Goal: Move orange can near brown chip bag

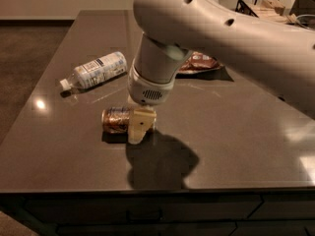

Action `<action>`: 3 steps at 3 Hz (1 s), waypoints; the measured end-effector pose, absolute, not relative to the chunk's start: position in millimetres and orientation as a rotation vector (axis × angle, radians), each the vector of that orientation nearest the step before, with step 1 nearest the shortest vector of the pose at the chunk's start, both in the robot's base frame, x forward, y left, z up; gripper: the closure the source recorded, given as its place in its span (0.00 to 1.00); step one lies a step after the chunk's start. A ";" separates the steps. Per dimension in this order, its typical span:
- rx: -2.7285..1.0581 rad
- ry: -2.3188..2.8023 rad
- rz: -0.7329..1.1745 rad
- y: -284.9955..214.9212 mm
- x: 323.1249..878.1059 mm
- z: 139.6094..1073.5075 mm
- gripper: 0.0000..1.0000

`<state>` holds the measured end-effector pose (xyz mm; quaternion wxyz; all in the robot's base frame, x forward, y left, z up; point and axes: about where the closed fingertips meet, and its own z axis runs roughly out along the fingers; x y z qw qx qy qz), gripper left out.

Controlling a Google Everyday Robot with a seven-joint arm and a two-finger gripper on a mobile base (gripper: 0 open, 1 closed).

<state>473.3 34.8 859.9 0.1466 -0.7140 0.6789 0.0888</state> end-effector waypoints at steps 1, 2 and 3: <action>-2.050 1.985 0.238 26.8 477.0 856.6 0.54; -2.013 2.023 0.232 14.2 484.2 860.1 0.78; -1.936 2.082 0.209 -11.5 500.7 871.1 0.99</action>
Offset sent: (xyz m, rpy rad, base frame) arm 0.0221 -0.0368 0.0044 -0.0197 0.0152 -0.1031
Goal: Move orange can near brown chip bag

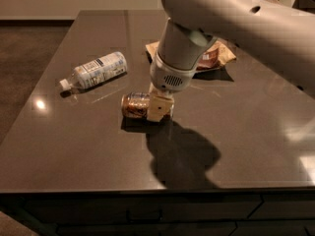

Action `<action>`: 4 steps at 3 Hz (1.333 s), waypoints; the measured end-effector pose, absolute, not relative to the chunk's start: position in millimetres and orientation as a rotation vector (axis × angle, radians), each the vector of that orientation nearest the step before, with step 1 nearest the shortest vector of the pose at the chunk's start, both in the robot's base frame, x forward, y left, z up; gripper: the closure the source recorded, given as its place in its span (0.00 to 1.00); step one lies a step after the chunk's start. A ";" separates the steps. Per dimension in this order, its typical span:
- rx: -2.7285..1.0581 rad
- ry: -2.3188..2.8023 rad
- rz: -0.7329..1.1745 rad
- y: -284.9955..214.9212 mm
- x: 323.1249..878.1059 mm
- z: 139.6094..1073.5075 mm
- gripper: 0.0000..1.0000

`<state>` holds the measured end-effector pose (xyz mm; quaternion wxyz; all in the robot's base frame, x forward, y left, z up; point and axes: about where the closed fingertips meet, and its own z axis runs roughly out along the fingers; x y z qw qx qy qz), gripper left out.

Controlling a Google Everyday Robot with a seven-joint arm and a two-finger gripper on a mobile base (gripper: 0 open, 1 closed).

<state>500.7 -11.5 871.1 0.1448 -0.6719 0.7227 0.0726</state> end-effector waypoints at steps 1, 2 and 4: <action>-1.851 2.154 0.190 -43.3 519.0 877.4 1.00; -1.751 2.237 0.173 -75.3 534.9 878.1 1.00; -1.545 2.361 0.171 -118.5 560.4 879.9 1.00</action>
Offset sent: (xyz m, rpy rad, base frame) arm 0.0541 -0.1046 0.0065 -0.0071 0.0161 -0.2841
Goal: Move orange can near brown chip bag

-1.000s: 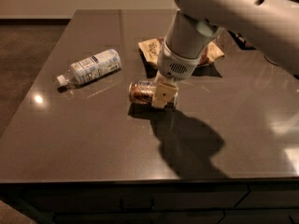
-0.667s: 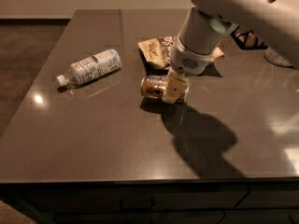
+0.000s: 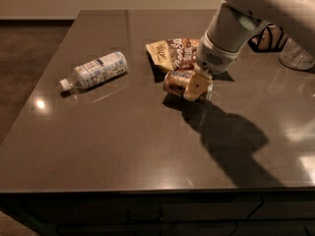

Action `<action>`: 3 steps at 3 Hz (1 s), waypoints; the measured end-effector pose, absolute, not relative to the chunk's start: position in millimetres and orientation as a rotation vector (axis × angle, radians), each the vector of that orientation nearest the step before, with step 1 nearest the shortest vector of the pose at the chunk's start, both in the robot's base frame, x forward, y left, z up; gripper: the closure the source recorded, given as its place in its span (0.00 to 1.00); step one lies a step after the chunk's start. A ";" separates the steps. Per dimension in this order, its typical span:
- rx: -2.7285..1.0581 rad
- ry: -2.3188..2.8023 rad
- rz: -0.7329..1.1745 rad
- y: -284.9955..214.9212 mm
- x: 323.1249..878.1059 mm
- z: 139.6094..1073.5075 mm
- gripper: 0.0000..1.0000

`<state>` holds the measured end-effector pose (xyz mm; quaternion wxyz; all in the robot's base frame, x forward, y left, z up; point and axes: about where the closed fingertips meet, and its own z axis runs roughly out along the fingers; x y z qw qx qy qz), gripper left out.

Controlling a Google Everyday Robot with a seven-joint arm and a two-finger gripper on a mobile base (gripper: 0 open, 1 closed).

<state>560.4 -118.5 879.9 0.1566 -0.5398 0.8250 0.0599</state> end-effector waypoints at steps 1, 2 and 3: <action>-1.481 2.396 0.152 -125.7 574.7 882.7 0.84; -1.435 2.441 0.153 -130.3 585.4 877.4 0.62; -1.383 2.477 0.185 -135.5 593.7 870.4 0.37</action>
Offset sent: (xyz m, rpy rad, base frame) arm 0.0390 -0.0201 -0.0085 -0.0090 0.0369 -0.1548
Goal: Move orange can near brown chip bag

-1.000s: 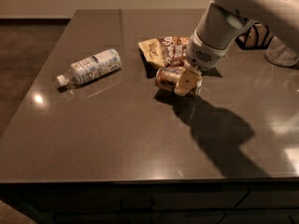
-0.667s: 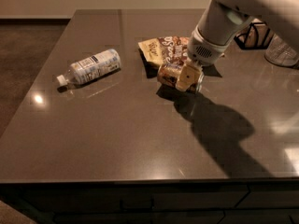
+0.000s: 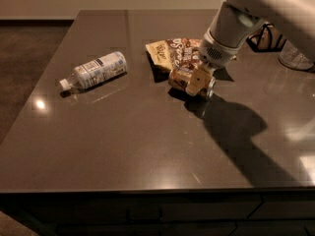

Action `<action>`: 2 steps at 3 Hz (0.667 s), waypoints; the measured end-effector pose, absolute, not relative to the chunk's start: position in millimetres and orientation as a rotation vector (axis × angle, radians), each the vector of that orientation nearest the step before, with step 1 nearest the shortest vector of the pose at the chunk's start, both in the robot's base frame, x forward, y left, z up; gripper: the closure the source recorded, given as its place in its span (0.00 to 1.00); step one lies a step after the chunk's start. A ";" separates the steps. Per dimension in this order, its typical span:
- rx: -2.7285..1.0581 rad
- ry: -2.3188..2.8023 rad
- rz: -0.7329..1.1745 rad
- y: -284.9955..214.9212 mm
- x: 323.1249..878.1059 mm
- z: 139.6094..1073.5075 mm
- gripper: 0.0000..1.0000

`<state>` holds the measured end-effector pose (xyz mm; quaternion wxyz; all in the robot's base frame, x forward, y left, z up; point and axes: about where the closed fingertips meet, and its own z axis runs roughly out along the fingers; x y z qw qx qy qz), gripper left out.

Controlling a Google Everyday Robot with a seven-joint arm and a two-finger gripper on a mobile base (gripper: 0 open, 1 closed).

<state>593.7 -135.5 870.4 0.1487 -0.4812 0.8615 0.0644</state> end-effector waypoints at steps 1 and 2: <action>-1.340 2.489 0.205 -139.9 598.2 869.4 0.15; -1.344 2.489 0.205 -138.6 598.3 868.0 0.00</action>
Offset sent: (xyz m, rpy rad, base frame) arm 0.0038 -0.0038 -0.0009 0.0166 0.0024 -0.0244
